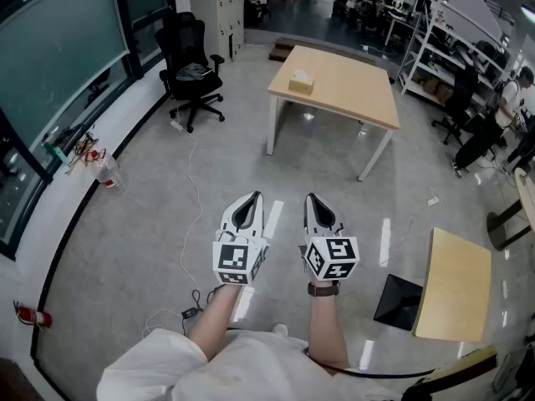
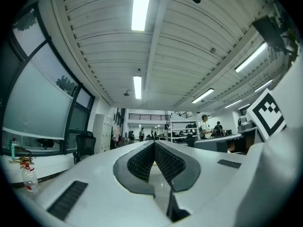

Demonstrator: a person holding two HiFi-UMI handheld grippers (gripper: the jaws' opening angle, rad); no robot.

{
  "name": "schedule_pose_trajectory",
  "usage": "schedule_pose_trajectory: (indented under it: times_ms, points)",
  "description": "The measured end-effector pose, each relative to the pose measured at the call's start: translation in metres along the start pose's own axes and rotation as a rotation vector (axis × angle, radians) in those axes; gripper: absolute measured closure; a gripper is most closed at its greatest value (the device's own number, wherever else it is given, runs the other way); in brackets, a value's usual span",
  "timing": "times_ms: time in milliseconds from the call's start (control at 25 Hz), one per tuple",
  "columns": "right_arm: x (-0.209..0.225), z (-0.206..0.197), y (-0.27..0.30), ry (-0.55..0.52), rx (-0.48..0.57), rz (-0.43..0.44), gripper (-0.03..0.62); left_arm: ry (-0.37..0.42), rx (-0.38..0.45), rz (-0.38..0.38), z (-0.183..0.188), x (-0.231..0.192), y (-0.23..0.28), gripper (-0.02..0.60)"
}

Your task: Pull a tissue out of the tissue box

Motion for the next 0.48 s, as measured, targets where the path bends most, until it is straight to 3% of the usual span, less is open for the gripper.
schedule_pose_trajectory:
  times_ms: [120, 240, 480]
  points:
    - [-0.012, 0.006, -0.004, -0.058, 0.024, 0.104, 0.599, -0.012, -0.004, -0.013, -0.002, 0.026, 0.008, 0.581]
    - [-0.008, 0.000, -0.010, -0.054, 0.003, 0.137, 0.599, -0.003, -0.018, 0.005, -0.001, 0.042, 0.003, 0.581]
    - [0.005, -0.018, 0.015, 0.024, -0.052, 0.170, 0.599, 0.005, -0.107, 0.087, -0.017, 0.015, 0.005, 0.581]
Point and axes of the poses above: the fingertips, and each gripper's own axes: y forward along the fingers, x to its right, z out of its top, the point moved 7 cm from there along -y, backward along the fingers, and after that the axes turned 7 degrees about -x, right-handed, at the moved point
